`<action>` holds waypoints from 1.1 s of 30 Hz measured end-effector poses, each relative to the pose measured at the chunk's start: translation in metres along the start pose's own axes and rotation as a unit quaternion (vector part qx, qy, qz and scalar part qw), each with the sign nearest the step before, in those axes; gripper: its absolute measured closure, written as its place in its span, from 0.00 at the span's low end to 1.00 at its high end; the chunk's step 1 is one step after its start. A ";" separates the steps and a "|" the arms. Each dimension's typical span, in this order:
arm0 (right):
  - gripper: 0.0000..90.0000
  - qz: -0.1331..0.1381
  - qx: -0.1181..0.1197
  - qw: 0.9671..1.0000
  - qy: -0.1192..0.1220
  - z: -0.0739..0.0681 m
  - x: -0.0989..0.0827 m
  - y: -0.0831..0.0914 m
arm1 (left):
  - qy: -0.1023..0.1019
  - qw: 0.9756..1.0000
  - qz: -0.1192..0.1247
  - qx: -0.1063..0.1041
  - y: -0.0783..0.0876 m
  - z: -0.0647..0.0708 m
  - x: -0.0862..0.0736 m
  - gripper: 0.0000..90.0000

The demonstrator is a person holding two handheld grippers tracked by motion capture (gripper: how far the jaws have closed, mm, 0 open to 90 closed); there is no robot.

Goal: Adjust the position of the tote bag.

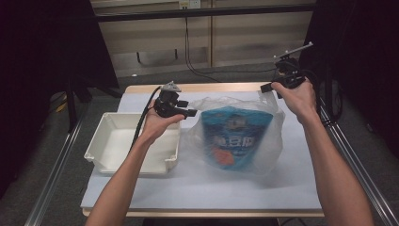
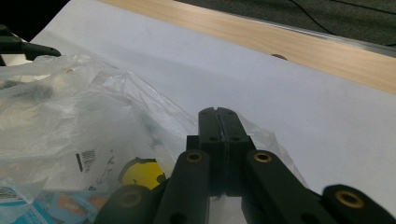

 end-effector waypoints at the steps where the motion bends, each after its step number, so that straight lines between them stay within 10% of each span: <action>1: 1.00 0.000 -0.001 1.000 -0.001 0.000 0.000 0.000 | 0.003 1.000 -0.005 0.005 -0.003 -0.001 0.000 0.46; 8: 1.00 0.001 0.004 1.000 -0.001 0.001 0.000 -0.001 | 0.001 1.000 -0.008 0.016 -0.018 -0.002 0.004 0.52; 16: 1.00 0.006 0.003 1.000 0.000 0.001 -0.001 0.001 | -0.026 1.000 0.003 0.006 -0.013 0.008 0.010 0.99; 33: 1.00 0.105 -0.001 0.994 -0.002 -0.001 -0.003 0.041 | -0.050 0.994 0.090 0.048 0.061 0.018 0.050 1.00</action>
Point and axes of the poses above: each handheld gripper's, and its own axes: y roughly backward along the jaws, x roughly out of its top, z roughly to its right, the point moved 2 cm from there along -y, roughly forward along the jaws, and after that the axes turned 10 degrees about y, right-handed, at the moved point
